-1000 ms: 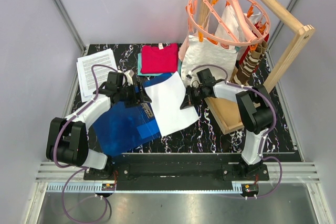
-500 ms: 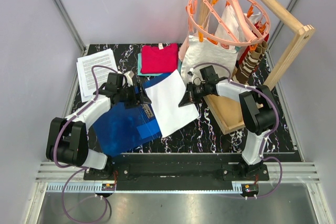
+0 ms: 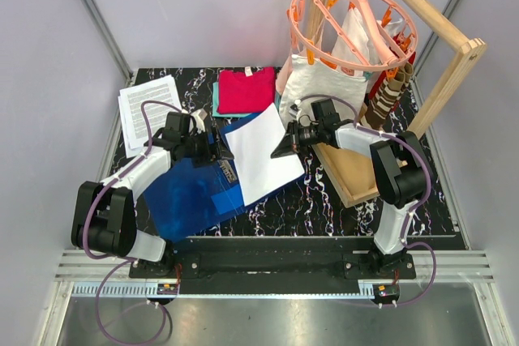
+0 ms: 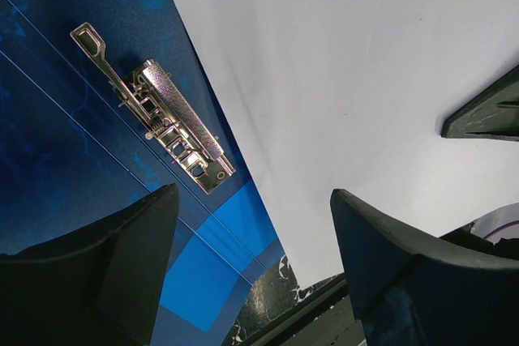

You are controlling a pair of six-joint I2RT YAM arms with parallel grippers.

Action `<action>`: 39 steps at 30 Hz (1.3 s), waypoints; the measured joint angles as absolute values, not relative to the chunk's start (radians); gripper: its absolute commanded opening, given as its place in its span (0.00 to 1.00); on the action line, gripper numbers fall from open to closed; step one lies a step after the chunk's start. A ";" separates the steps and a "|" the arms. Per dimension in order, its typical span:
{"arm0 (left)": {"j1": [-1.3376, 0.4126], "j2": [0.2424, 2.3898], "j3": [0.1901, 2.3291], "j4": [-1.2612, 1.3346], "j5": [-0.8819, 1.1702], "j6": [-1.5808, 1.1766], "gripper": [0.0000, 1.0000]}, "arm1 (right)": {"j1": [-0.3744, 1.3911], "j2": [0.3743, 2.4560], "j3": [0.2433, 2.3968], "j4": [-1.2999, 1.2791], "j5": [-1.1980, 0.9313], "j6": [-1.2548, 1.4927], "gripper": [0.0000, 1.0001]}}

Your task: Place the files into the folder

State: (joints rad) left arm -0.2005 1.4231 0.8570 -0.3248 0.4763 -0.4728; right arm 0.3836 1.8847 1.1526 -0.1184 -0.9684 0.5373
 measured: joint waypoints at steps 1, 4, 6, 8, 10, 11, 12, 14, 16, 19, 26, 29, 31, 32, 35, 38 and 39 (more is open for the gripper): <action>-0.200 1.423 0.857 -0.323 0.476 -0.473 0.79 | 0.384 1.885 1.153 -0.110 -0.972 0.546 0.00; -0.201 1.423 0.857 -0.321 0.477 -0.472 0.79 | 0.387 1.885 1.153 -0.092 -0.978 0.562 0.00; -0.200 1.423 0.857 -0.320 0.477 -0.472 0.79 | 0.390 1.885 1.153 -0.082 -0.982 0.572 0.00; -0.200 1.423 0.857 -0.320 0.477 -0.472 0.79 | 0.394 1.886 1.153 -0.071 -0.982 0.579 0.00; -0.199 1.423 0.857 -0.320 0.477 -0.472 0.79 | 0.400 1.891 1.153 -0.060 -0.984 0.585 0.00; -0.199 1.423 0.857 -0.320 0.477 -0.473 0.79 | 0.404 1.896 1.153 -0.054 -0.986 0.586 0.00; -0.199 1.423 0.857 -0.320 0.477 -0.472 0.79 | 0.408 1.902 1.153 -0.049 -0.987 0.587 0.00; -0.199 1.423 0.857 -0.320 0.477 -0.472 0.80 | 0.414 1.913 1.153 -0.045 -0.988 0.588 0.00; -0.199 1.423 0.857 -0.320 0.477 -0.472 0.79 | 0.420 1.929 1.155 -0.044 -0.988 0.588 0.00; -0.198 1.423 0.857 -0.321 0.478 -0.472 0.79 | 0.426 1.955 1.164 -0.044 -0.988 0.580 0.00; -0.196 1.423 0.857 -0.322 0.472 -0.473 0.79 | 0.427 2.035 1.311 -0.202 -0.959 0.392 0.00; -0.195 1.423 0.857 -0.334 0.456 -0.479 0.79 | 0.427 2.072 1.411 -0.310 -0.927 0.270 0.00; -0.193 1.423 0.859 -0.354 0.434 -0.485 0.79 | 0.427 2.088 1.459 -0.366 -0.908 0.209 0.00; -0.192 1.423 0.860 -0.364 0.424 -0.490 0.79 | 0.427 2.093 1.474 -0.382 -0.904 0.189 0.00; -0.183 1.423 0.873 -0.392 0.389 -0.505 0.77 | 0.427 2.101 1.493 -0.428 -0.899 0.138 0.00; -0.175 1.423 0.884 -0.403 0.369 -0.515 0.77 | 0.429 2.110 1.494 -0.455 -0.899 0.108 0.00; -0.173 1.423 0.888 -0.403 0.365 -0.518 0.77 | 0.430 2.113 1.494 -0.463 -0.899 0.101 0.00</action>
